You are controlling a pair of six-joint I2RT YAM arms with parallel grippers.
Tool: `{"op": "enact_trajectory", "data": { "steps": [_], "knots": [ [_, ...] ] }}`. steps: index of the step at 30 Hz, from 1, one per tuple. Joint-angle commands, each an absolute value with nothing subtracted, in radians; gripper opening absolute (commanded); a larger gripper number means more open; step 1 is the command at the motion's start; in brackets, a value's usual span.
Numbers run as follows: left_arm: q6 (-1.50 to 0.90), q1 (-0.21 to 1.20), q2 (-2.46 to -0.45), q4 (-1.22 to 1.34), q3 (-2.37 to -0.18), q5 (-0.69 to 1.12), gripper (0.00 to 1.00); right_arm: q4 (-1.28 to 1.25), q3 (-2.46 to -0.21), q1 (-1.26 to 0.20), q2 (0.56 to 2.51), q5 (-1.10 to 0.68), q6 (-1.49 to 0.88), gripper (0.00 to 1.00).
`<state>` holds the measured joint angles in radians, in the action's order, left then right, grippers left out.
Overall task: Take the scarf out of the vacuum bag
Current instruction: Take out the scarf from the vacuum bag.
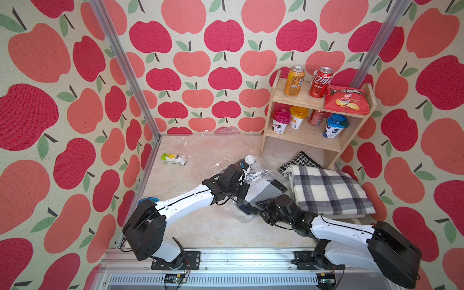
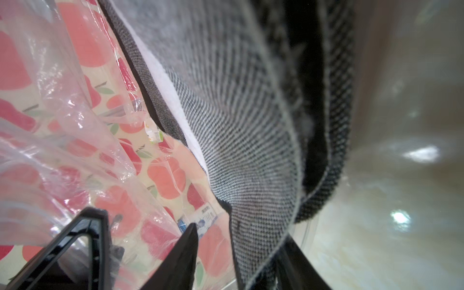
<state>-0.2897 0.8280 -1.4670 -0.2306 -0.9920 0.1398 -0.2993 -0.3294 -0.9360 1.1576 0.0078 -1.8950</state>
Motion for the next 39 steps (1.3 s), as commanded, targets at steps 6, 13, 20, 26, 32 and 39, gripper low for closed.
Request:
{"op": "enact_trajectory", "data": {
  "steps": [6,13,20,26,32,39],
  "knots": [
    [-0.334,0.863,-1.416,-0.204,-0.924,0.142,0.00,-0.292,-0.353,-0.938,1.136,0.050,-1.872,0.00],
    [-0.348,0.866,-1.318,-0.230,-0.947,0.040,0.24,-0.238,-0.418,-0.922,1.143,0.032,-1.811,0.00],
    [-0.317,0.790,-1.124,-0.262,-1.003,-0.063,0.80,-0.261,-0.407,-0.897,1.173,-0.018,-1.801,0.00],
    [-0.426,0.483,-1.337,-0.548,-1.213,0.098,0.84,-0.302,-0.390,-0.890,1.201,-0.060,-1.796,0.00],
    [-0.555,0.328,-1.687,-0.703,-1.478,0.292,0.91,-0.327,-0.367,-0.868,1.197,-0.110,-1.791,0.00],
    [-0.676,0.301,-2.015,-0.988,-1.781,0.222,0.96,-0.276,-0.334,-0.835,1.119,-0.128,-1.763,0.00]
  ]
}}
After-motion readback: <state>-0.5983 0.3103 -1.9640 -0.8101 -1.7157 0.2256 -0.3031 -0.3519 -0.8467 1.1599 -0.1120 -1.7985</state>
